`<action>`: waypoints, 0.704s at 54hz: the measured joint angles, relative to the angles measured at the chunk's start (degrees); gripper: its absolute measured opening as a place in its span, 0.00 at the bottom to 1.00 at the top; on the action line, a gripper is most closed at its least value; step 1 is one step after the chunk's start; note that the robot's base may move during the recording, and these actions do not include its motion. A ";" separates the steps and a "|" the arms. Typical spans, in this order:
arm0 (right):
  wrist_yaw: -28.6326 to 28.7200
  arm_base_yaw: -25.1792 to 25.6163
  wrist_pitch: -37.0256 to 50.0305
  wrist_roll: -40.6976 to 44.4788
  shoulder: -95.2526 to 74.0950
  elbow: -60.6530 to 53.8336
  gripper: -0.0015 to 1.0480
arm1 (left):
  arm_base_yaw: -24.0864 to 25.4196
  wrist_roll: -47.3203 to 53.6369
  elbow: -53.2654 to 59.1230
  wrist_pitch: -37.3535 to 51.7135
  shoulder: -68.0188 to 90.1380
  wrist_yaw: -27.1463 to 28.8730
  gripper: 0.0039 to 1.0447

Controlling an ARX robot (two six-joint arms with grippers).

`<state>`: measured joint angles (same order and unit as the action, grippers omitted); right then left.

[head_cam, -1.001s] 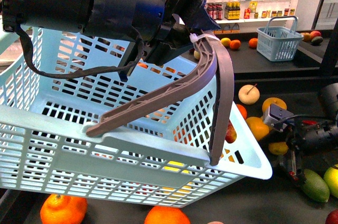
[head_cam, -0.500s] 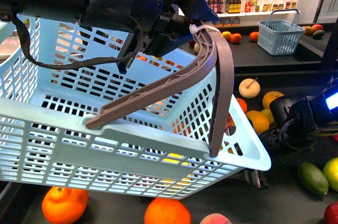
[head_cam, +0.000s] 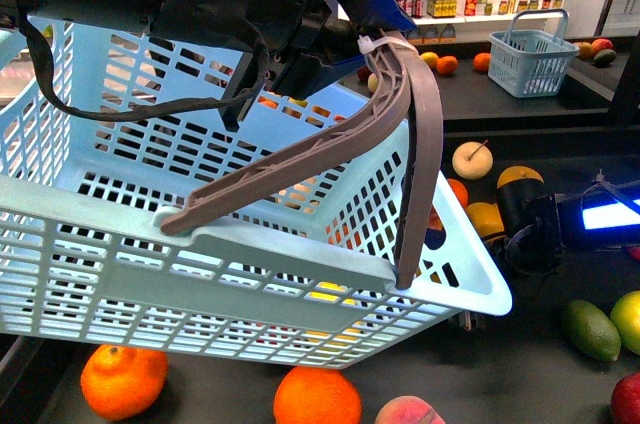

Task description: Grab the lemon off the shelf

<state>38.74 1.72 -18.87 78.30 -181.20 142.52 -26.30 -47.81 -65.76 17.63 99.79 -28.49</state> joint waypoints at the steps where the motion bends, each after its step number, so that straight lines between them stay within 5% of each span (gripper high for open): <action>1: -0.13 -0.02 -0.42 -0.76 -0.55 1.09 0.98 | 0.00 0.00 0.00 0.00 0.00 0.00 0.11; 9: -0.13 -0.15 -0.50 -4.37 -2.49 4.50 0.97 | 0.00 0.00 0.00 0.00 0.00 0.02 0.11; 15: -0.22 -0.42 3.13 -7.67 -2.10 2.71 0.78 | 0.00 0.00 0.00 0.00 0.00 0.02 0.11; 19: -0.57 -0.46 7.65 -9.70 -0.20 -1.81 0.67 | 0.00 0.00 0.00 0.00 0.00 0.04 0.11; 38: -0.42 2.08 35.21 -21.42 23.04 -36.72 0.63 | 0.00 0.00 0.00 0.00 0.00 0.02 0.11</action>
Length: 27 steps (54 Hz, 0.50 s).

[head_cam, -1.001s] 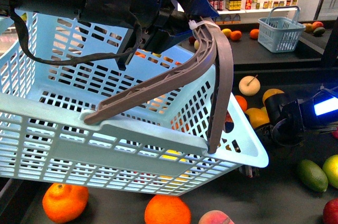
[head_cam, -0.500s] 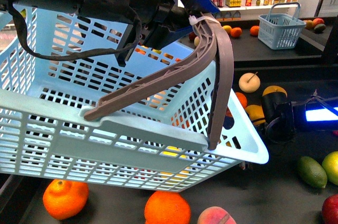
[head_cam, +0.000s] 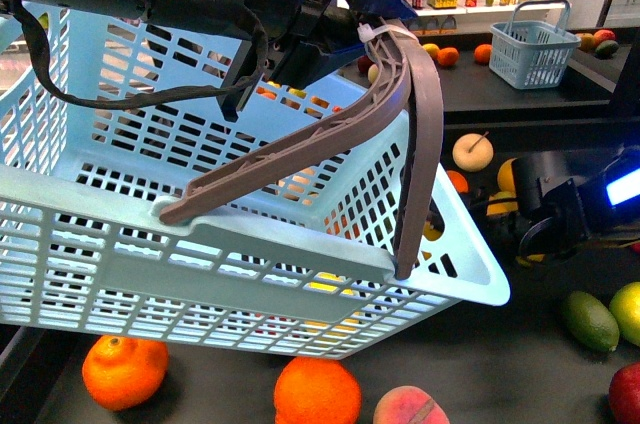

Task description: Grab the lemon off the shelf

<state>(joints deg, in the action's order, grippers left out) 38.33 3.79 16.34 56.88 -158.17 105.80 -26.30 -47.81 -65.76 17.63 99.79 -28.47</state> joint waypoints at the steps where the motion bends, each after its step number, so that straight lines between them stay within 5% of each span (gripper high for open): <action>1: -0.17 0.31 1.53 -0.59 1.44 -1.92 0.63 | 0.00 0.00 0.00 0.00 0.00 0.00 0.11; 15: -8.33 9.79 22.03 -9.20 22.16 -31.54 0.63 | 0.00 0.00 0.00 0.00 0.00 0.00 0.11; 27: -5.73 11.37 26.32 -20.35 35.89 -42.77 0.63 | 0.00 -0.02 0.00 0.00 0.00 0.00 0.11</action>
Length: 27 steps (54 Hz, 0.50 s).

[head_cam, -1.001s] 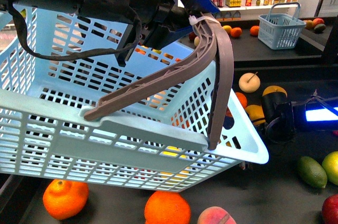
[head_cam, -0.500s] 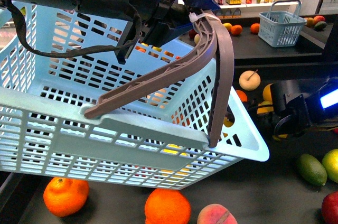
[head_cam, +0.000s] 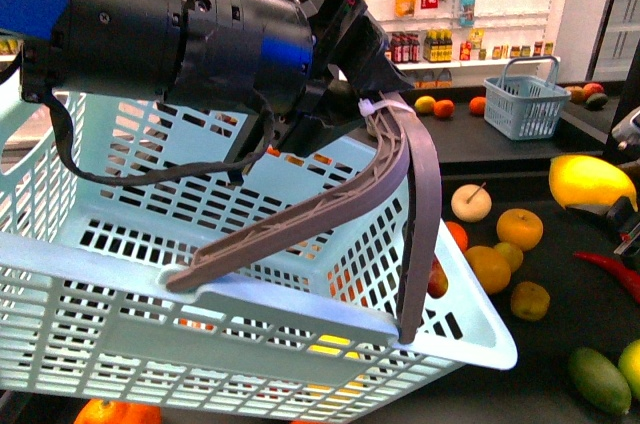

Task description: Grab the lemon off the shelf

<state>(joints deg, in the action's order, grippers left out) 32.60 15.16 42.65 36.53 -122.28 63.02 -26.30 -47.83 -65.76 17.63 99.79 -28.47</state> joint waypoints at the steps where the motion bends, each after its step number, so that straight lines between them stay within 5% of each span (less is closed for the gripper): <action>1: 0.24 -0.33 -0.09 -1.88 1.46 -0.79 0.63 | 0.00 0.00 0.00 0.00 0.00 -0.02 0.11; 13: 1.03 -6.71 -0.83 -16.31 10.95 -5.14 0.63 | 0.00 0.02 0.00 0.00 0.00 0.04 0.11; 27: -2.64 -15.34 -1.03 -23.37 11.26 -7.80 0.63 | 0.00 0.02 0.00 0.00 0.00 0.02 0.11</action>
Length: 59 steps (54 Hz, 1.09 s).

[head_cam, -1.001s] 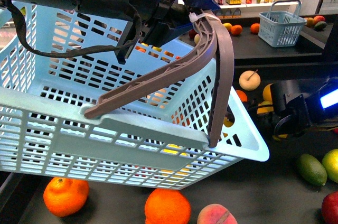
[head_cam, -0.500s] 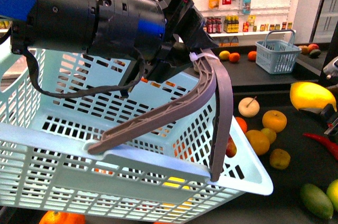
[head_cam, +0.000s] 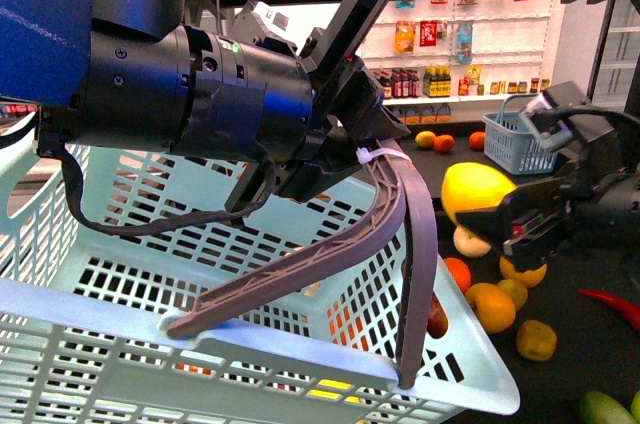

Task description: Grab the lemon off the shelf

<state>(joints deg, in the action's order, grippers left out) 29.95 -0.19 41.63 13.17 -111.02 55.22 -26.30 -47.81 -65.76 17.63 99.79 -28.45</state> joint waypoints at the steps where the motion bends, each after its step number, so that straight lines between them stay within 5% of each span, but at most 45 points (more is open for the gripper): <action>1: -0.15 -0.55 0.09 -0.26 -0.02 -0.17 0.63 | 0.00 0.00 0.00 0.00 0.00 0.00 0.11; 21: -2.97 -8.33 -2.05 -2.10 -0.15 -2.58 0.63 | 0.00 0.04 0.00 0.00 0.00 -0.02 0.11; 33: -4.17 -8.87 -2.38 -2.34 0.02 -3.39 0.93 | 0.00 -0.04 0.00 0.00 0.00 -0.07 0.11; 36: -5.16 -8.44 -2.38 -3.65 0.61 -3.37 0.99 | 0.00 0.09 0.00 0.00 0.00 -0.04 0.11; 52: -19.32 0.02 -9.62 -10.82 13.88 -3.87 0.98 | 0.02 -0.02 0.00 -0.02 0.22 0.26 0.11; 59: -23.21 5.73 -15.26 -11.87 29.97 -12.70 0.98 | 0.00 -0.09 0.00 -0.02 0.22 0.07 0.11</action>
<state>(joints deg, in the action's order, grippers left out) 6.74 5.54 26.37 1.30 -81.06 42.52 -26.30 -47.90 -65.76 17.61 100.01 -28.38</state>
